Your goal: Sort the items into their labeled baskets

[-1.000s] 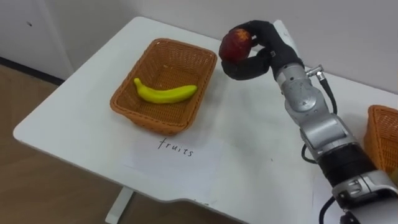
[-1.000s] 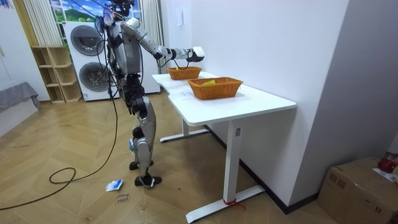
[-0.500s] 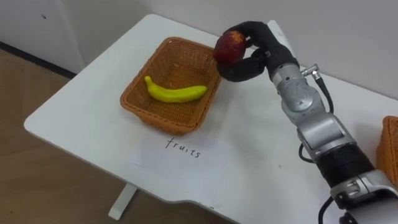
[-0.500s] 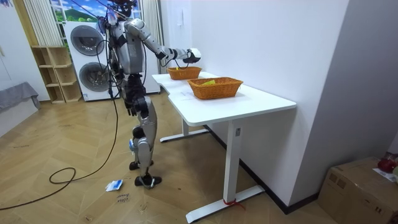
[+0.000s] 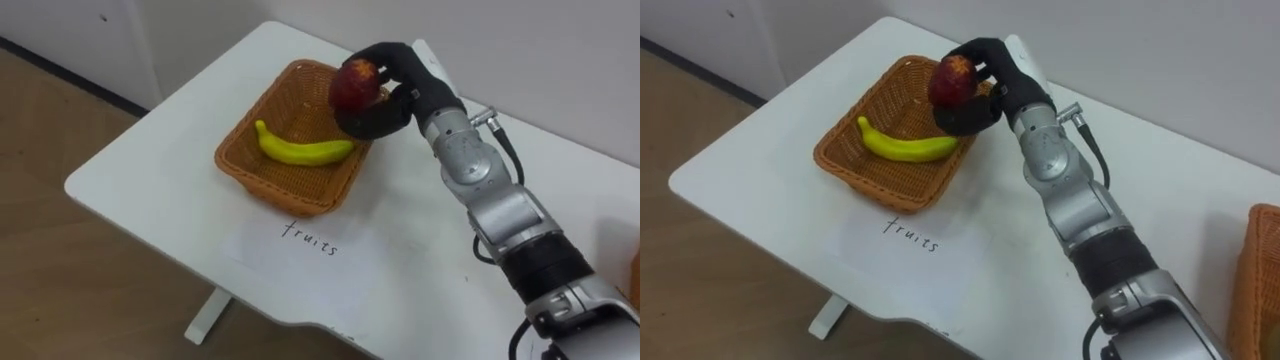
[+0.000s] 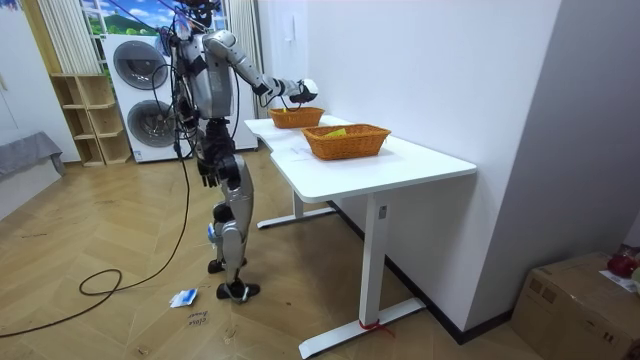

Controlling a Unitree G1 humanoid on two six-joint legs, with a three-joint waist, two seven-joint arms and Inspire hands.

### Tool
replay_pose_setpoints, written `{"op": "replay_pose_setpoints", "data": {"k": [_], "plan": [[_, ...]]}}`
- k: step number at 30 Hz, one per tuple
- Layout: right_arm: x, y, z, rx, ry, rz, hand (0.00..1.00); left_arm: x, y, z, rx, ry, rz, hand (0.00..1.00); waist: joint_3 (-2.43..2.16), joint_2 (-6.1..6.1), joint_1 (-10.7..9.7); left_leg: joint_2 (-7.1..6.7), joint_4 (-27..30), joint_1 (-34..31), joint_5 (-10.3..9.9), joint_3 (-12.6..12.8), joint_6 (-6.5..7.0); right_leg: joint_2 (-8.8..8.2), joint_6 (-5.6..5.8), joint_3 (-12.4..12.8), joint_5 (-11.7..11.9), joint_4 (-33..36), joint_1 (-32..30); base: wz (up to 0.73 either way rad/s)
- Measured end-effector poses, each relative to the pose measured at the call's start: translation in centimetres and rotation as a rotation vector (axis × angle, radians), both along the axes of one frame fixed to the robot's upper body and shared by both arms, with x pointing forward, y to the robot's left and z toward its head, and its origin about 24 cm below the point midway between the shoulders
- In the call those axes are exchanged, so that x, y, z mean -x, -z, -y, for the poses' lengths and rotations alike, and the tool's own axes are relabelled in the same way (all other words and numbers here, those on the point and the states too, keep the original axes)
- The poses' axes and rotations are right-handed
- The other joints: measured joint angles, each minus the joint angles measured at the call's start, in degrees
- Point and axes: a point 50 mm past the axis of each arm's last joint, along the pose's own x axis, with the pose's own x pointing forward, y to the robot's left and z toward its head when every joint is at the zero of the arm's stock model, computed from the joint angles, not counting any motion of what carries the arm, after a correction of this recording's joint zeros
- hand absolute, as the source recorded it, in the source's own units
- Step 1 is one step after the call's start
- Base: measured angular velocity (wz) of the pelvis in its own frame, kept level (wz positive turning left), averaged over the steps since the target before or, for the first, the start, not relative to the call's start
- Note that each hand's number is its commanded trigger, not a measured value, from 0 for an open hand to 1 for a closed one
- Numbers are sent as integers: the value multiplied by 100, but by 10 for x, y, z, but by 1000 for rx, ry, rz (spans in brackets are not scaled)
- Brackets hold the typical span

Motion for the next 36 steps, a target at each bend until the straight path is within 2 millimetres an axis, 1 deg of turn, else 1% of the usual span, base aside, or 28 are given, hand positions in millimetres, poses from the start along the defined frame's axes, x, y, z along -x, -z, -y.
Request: {"op": "replay_pose_setpoints", "data": {"k": [3,7,11,14,20,21,22,23,24,25,28,36], "plan": [[0,0,-3,8,-5,4,100,0,0,0,-6,15,-3,0,-16,-23,8,-2,4,0,0,-1,1,-4,0,0,0,0,2,0],[1,1,-8,5,-16,2,100,0,0,0,-8,21,-3,0,-15,-22,21,-5,11,2,1,-2,1,-8,0,2,0,-2,10,0],[4,5,-16,28,-58,-15,100,-2,-1,0,-8,22,7,0,-1,-2,22,-7,25,9,1,-2,1,-12,0,4,0,-1,22,0],[4,6,-21,24,-76,-24,100,-2,-1,0,-9,23,7,0,23,33,22,-7,22,8,0,-20,1,-11,0,3,0,-1,22,0],[5,8,-23,25,-85,-49,100,-2,-1,0,-8,23,7,0,24,35,24,-12,-5,3,0,-24,1,-11,0,3,0,-1,21,0],[5,9,-23,26,-84,-51,98,-2,-1,0,-8,23,6,0,24,34,25,-13,-2,3,0,-24,1,-11,0,3,0,-1,21,0],[5,9,-23,26,-84,-51,80,-2,-1,0,-8,23,6,0,23,33,26,-13,5,4,0,-24,1,-11,0,3,0,-1,21,0],[5,9,-23,26,-84,-51,41,-2,-1,0,-8,23,6,0,22,31,27,-13,9,5,0,-23,1,-11,0,2,0,-1,21,0],[5,9,-23,26,-84,-51,14,-2,-1,0,-8,23,6,0,21,30,29,-13,19,5,0,-23,1,-11,0,2,0,-1,21,0],[5,9,-23,26,-84,-51,0,-2,-1,0,-8,23,6,0,19,27,30,-12,20,5,0,-22,1,-10,0,2,0,-1,21,0],[5,9,-23,25,-84,-51,0,-2,-1,0,-8,23,5,0,14,20,31,-12,20,5,0,-25,1,-10,0,0,0,-1,21,0],[5,9,-25,18,-88,-52,0,-2,-1,0,-8,25,7,0,18,26,23,-14,20,5,0,-47,1,-11,0,-1,0,0,22,0]]}}
